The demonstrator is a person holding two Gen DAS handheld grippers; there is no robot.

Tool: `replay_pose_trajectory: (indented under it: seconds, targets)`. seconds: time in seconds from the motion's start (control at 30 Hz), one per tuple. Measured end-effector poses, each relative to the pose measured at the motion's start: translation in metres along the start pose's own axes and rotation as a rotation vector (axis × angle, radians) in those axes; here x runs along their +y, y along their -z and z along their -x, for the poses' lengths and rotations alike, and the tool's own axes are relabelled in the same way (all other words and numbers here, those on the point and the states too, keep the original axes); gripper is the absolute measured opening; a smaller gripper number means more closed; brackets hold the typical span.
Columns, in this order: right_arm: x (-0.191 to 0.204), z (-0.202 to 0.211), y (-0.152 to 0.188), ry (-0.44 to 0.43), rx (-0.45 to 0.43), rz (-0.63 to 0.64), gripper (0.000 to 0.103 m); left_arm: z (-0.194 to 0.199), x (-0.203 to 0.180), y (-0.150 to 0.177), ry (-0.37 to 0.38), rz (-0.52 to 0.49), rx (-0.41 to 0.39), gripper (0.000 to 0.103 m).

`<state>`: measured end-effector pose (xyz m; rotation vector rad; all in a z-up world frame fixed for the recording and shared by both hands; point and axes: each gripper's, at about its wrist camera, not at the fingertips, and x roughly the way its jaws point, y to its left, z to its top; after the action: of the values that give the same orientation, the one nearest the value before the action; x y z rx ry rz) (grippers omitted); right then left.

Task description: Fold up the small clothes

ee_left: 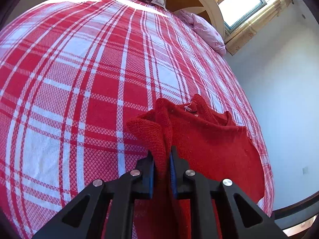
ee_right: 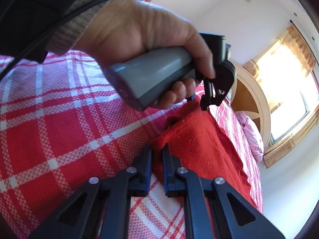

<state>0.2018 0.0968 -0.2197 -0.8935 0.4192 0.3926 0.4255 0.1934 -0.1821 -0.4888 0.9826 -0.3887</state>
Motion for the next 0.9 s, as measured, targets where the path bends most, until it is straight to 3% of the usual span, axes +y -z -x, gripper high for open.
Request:
replay_pose_trajectory:
  seconds: [0.4, 0.6, 0.9]
  targets:
    - [-0.076, 0.040, 0.015, -0.145, -0.123, -0.297, 0.009, 0.023, -0.055, -0.023, 0.063, -0.012, -0.046, 0.011]
    - [-0.149, 0.055, 0.043, -0.232, -0.170, -0.560, 0.009, 0.015, -0.092, -0.034, 0.087, -0.028, -0.047, 0.011]
    - [-0.204, 0.062, 0.099, -0.250, -0.173, -0.811, 0.009, -0.018, -0.162, -0.033, 0.110, -0.097, -0.006, 0.011]
